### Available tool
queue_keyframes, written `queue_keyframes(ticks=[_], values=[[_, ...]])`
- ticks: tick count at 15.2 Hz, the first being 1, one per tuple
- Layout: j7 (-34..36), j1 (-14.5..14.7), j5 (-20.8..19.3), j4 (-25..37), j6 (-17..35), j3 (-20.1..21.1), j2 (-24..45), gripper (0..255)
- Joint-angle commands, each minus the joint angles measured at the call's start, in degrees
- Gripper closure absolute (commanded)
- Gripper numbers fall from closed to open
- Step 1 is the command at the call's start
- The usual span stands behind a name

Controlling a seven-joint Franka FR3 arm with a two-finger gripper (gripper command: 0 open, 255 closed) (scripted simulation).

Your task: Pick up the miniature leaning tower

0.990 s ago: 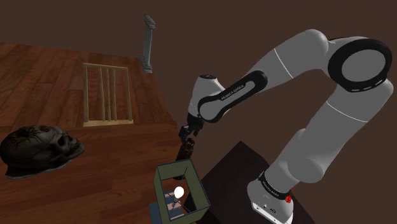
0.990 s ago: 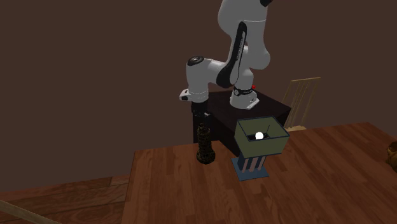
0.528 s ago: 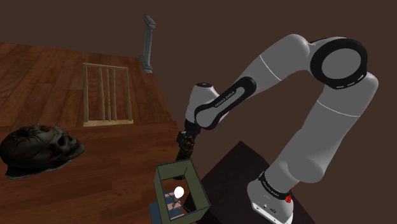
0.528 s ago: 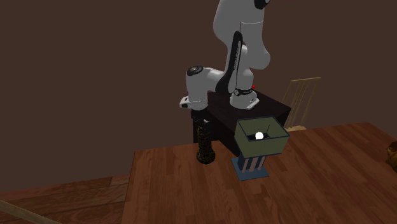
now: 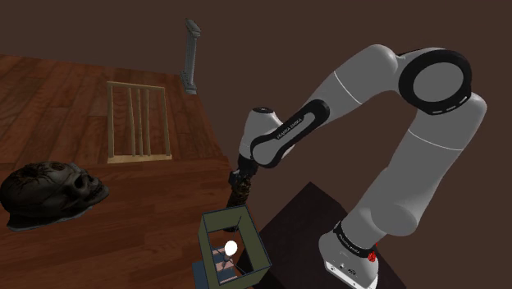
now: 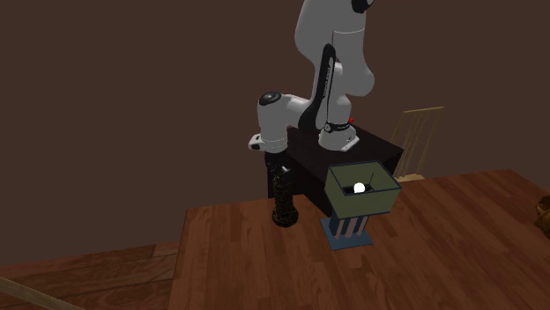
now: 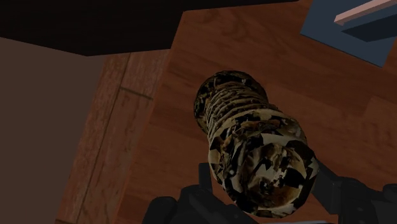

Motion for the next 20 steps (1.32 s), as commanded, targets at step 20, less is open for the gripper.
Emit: queue_keyframes(ticks=[20], values=[[-0.29, -0.24, 1.20, 0.84, -12.72, 0.24, -11.75, 255]])
